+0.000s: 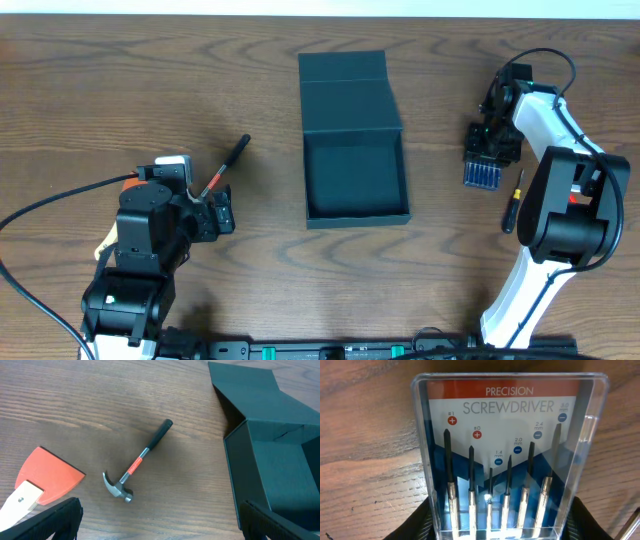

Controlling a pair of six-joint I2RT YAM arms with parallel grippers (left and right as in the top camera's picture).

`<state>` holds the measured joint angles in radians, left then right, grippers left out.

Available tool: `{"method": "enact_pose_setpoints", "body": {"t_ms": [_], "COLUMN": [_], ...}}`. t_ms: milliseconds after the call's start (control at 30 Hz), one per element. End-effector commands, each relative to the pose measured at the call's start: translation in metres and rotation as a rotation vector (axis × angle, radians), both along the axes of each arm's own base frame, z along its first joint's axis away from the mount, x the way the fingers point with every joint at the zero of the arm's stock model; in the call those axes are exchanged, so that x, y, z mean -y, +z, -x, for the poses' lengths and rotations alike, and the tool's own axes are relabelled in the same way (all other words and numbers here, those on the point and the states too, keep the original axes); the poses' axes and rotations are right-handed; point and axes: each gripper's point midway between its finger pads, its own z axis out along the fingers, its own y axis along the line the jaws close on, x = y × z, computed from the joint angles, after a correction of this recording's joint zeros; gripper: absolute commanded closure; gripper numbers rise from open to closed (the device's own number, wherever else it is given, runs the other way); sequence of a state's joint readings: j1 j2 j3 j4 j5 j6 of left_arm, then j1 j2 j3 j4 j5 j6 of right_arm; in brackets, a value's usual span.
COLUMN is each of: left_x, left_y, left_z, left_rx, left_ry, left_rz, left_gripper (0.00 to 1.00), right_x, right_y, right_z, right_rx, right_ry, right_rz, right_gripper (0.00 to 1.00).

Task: Pack container
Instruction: 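Lift the screwdriver case with the right gripper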

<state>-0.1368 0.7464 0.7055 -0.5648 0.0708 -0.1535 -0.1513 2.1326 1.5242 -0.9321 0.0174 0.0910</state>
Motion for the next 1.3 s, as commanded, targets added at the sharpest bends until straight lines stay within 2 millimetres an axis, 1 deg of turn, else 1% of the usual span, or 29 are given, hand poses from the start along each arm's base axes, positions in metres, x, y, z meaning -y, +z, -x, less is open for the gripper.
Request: {"method": "enact_pose_setpoints", "body": {"t_ms": [0,67,267,500,700,767,800,833,1100,1267], "left_x": [-0.0019,-0.0019,-0.0019,-0.0019,-0.0019,-0.0019,-0.0019,-0.0019,-0.0019,-0.0019], "left_y": [0.0104,0.0103,0.0103,0.0103,0.0103,0.0103,0.0103,0.0103,0.0103,0.0104], "left_z": [-0.0031,-0.0030,-0.0030,-0.0030,-0.0030,-0.0030,-0.0030,-0.0030,-0.0030,-0.0031], "left_rx": [0.024,0.024,0.024,0.024,0.024,0.024,0.024,0.024,0.024,0.024], "left_ry": [0.011,0.011,0.009,0.009,0.009,0.009,0.009,0.009,0.009,0.009], "left_rz": [-0.004,-0.004,-0.006,-0.006,-0.006,-0.006,-0.006,-0.006,-0.006,-0.006], "left_gripper": [0.02,0.01,0.02,0.01,0.01,0.01,0.01,0.02,0.02,0.02], "right_x": [-0.0039,-0.0040,-0.0058,-0.0076,-0.0080,-0.0080,-0.0079,-0.0079,-0.0080,-0.0076], "right_y": [-0.0053,-0.0053,-0.0053,-0.0052,-0.0052,-0.0052,-0.0052,-0.0051,-0.0039,0.0035], "right_z": [0.0002,0.0006,0.0007,0.0001,0.0000,0.0000,-0.0001,-0.0002,0.0005,-0.0015], "right_rx": [-0.011,-0.013,-0.013,-0.011,-0.011,-0.011,-0.011,-0.011,-0.015,-0.018], "right_ry": [0.006,0.006,0.007,0.011,0.012,0.012,0.012,0.012,0.012,0.012], "right_rz": [-0.017,-0.017,-0.027,-0.027,-0.027,-0.027,-0.027,-0.027,-0.028,-0.027], "right_gripper": [0.73,0.71,0.72,0.83,0.85,0.89,0.92,0.92,0.93,0.94]}}
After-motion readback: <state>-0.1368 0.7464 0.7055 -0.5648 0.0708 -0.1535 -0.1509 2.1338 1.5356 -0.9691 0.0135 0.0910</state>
